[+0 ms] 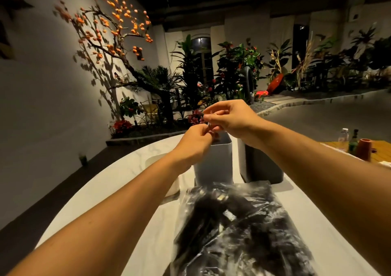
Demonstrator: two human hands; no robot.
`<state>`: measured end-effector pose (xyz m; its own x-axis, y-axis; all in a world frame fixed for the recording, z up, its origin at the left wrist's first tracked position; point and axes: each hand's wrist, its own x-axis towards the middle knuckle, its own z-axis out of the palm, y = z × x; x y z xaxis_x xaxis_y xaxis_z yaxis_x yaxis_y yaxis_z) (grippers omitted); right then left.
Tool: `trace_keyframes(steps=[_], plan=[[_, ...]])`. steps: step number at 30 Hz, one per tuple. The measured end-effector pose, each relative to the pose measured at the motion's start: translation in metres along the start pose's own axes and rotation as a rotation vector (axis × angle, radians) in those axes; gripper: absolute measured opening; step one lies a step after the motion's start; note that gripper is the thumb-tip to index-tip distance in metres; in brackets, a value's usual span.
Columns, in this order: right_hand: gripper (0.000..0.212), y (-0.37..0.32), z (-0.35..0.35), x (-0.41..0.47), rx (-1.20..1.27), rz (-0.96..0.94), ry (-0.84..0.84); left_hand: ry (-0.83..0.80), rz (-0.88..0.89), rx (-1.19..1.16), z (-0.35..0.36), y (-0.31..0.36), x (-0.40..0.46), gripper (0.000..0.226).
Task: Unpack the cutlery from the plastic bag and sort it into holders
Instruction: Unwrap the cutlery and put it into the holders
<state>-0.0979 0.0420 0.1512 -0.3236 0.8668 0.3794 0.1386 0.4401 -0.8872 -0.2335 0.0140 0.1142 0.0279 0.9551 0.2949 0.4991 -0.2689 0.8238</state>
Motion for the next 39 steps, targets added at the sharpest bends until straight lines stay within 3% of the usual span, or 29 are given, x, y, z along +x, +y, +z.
trace_keyframes(steps=[3, 6, 9, 17, 23, 30, 39], plan=[[0.019, -0.003, 0.028, 0.001, -0.196, -0.049, -0.044, 0.031, -0.009, 0.026, -0.027, -0.009, -0.017, 0.011], [0.019, -0.003, 0.061, 0.002, -0.459, -0.189, 0.016, 0.197, 0.007, 0.049, -0.057, -0.023, -0.028, 0.018], [0.012, -0.005, 0.086, 0.004, -0.459, -0.259, 0.070, 0.321, 0.054, 0.123, -0.084, -0.035, -0.035, 0.014], [0.008, 0.005, 0.126, 0.027, -0.498, -0.284, 0.038, 0.404, 0.074, 0.223, -0.111, -0.064, -0.033, 0.009], [0.006, 0.031, 0.136, 0.048, -0.571, -0.197, -0.032, 0.393, 0.011, 0.317, -0.115, -0.096, -0.017, 0.015], [0.010, 0.062, 0.157, 0.061, -0.786, -0.121, -0.175, 0.268, -0.121, 0.435, -0.113, -0.133, -0.006, 0.018], [0.012, 0.050, 0.140, 0.038, -0.729, -0.081, -0.192, 0.281, -0.125, 0.406, -0.111, -0.113, -0.023, 0.029]])
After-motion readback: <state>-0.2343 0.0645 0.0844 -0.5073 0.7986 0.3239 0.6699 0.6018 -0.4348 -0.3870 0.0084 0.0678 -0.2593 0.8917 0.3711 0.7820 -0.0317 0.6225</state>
